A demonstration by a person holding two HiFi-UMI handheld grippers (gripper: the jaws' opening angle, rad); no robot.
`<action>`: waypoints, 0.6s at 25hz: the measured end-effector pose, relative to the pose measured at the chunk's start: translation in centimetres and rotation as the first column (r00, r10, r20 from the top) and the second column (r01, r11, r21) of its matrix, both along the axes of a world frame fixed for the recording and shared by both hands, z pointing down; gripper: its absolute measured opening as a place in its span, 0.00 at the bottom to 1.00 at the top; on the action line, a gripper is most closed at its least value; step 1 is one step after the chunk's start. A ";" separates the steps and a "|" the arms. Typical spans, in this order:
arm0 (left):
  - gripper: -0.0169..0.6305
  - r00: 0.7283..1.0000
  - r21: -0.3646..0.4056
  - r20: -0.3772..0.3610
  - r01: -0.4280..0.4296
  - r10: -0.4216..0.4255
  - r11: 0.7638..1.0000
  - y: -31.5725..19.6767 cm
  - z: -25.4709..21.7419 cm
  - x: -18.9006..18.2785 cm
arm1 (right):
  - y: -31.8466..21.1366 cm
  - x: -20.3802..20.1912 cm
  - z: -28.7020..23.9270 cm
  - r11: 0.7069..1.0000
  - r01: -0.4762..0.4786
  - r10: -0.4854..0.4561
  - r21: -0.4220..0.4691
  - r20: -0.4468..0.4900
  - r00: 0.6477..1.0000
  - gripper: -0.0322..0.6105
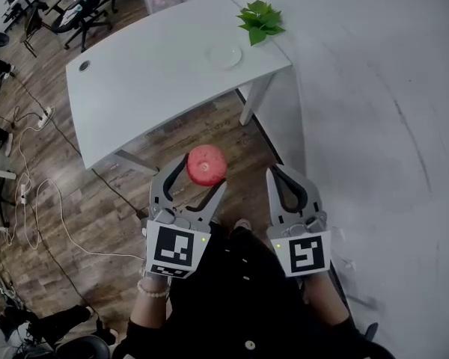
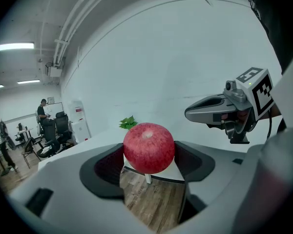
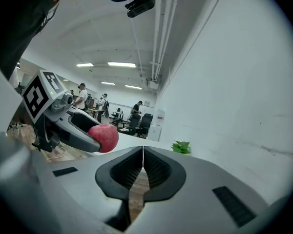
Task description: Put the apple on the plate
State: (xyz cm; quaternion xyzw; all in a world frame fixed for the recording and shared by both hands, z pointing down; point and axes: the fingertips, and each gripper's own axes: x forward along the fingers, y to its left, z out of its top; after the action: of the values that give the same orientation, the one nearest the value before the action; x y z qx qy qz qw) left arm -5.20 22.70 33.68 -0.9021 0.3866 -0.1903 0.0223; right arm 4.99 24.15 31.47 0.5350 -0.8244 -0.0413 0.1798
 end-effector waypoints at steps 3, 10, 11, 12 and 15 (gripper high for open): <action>0.54 1.000 0.006 -0.002 -0.001 0.001 1.000 -0.3 -0.2 -0.4 | -0.2 -0.2 -0.2 1.000 -0.013 0.013 0.009 0.010 1.000 0.12; 0.54 1.000 0.017 -0.010 -0.011 0.011 1.000 -0.3 -0.4 -1.8 | -0.4 -1.7 -0.3 1.000 -0.023 0.023 0.012 -0.006 1.000 0.12; 0.54 1.000 0.020 -0.010 -0.014 0.014 1.000 -0.3 -0.4 -2.0 | -0.4 -2.1 -0.4 1.000 -0.022 0.023 0.016 -0.005 1.000 0.12; 0.54 1.000 0.022 -0.011 -0.017 0.017 1.000 -0.2 -0.4 -2.2 | -0.4 -2.3 -0.4 1.000 -0.023 0.023 0.019 -0.004 1.000 0.12; 0.54 1.000 0.027 -0.016 -0.019 0.020 0.999 0.0 -0.4 -3.0 | -0.2 -3.0 -0.2 0.999 -0.030 0.030 0.020 -0.005 1.000 0.12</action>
State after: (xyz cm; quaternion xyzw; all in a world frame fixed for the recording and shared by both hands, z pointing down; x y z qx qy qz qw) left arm -8.18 22.72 33.28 -0.9070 0.3804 -0.1777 0.0330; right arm 1.99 23.93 31.24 0.5490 -0.8154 -0.0480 0.1773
